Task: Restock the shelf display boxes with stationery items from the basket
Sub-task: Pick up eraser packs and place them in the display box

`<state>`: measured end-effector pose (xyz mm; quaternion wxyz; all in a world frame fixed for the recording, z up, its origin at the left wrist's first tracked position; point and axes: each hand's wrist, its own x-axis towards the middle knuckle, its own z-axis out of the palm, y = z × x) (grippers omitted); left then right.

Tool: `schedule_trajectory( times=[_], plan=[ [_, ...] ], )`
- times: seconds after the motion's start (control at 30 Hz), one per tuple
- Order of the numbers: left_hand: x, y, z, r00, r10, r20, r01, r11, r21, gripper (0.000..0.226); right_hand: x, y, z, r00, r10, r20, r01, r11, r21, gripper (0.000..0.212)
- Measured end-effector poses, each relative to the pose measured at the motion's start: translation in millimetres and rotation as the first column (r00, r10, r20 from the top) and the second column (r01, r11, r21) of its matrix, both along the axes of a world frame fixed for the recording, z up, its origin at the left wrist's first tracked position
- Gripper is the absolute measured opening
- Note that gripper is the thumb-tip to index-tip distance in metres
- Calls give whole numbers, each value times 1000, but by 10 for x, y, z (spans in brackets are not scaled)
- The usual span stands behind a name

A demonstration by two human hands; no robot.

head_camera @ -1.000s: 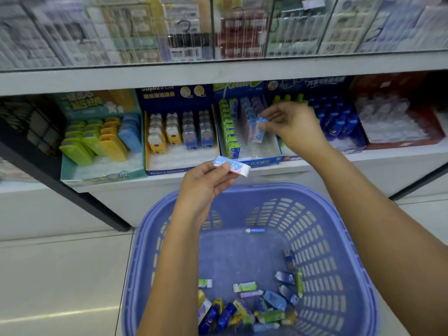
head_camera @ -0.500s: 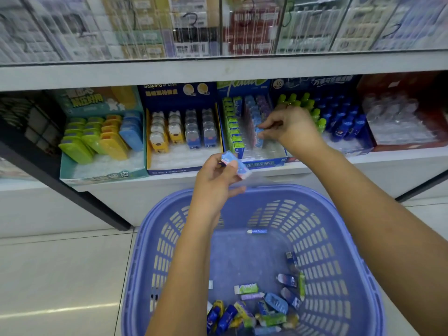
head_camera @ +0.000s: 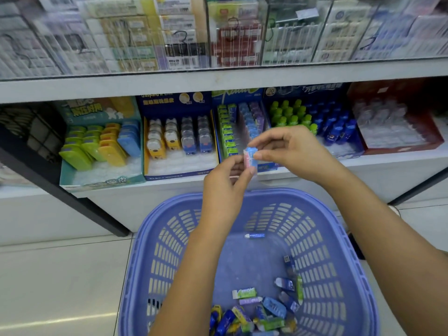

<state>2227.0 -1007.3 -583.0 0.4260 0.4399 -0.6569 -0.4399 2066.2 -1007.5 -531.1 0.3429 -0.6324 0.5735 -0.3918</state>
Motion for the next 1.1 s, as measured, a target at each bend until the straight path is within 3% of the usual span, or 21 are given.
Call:
schedule_trajectory(
  times=[0.07, 0.17, 0.23, 0.43, 0.57, 0.63, 0.73, 0.8, 0.87, 0.93, 0.97, 1.03, 1.1],
  plan=[
    [-35, 2, -26, 984, -18, 176, 36, 994, -99, 36, -69, -68, 5, 993, -114, -38, 110, 989, -95, 22],
    [-91, 16, -103, 874, -69, 481, 166, 973, -162, 51, -134, -206, -91, 960, -254, -120, 231, 957, -176, 18],
    [-109, 26, -155, 821, -88, 565, 208, 966, -151, 54, -134, -274, -221, 950, -264, -164, 236, 956, -175, 17],
    [-76, -22, -200, 824, -83, 561, 219, 959, -179, 52, -112, -319, -463, 904, -202, -376, 114, 963, -243, 13],
    [-69, -34, -193, 825, -99, 557, 227, 959, -167, 50, -78, -330, -375, 873, -210, -440, 100, 961, -258, 13],
    [-53, -1, -161, 868, -97, 487, 211, 959, -187, 42, -67, -325, -300, 861, -190, -472, 93, 971, -222, 16],
    [-14, 59, -180, 958, -113, 265, 167, 967, -193, 21, -51, -216, -239, 835, -181, -519, 91, 977, -195, 27],
    [17, 73, -322, 939, -164, 304, 197, 977, -84, 15, -28, -38, -307, 840, -216, -498, 121, 969, -217, 28],
    [37, 116, -585, 851, -248, 463, 237, 968, 82, 14, 40, 209, -553, 851, -153, -503, 117, 988, -104, 24],
    [46, 220, -929, 712, -374, 594, 277, 927, 252, 17, 150, 460, -947, 772, 86, -630, 62, 976, 209, 23],
    [48, 296, -1106, 637, -450, 626, 302, 893, 334, 20, 190, 566, -1185, 686, 245, -685, 55, 921, 385, 27],
    [54, 471, -1420, 484, -622, 616, 378, 783, 494, 30, 248, 743, -1660, 553, 532, -641, 69, 737, 672, 44],
    [67, 625, -1694, 292, -745, 600, 449, 660, 602, 42, 230, 890, -2058, 517, 661, -543, 71, 600, 797, 59]
  ],
)
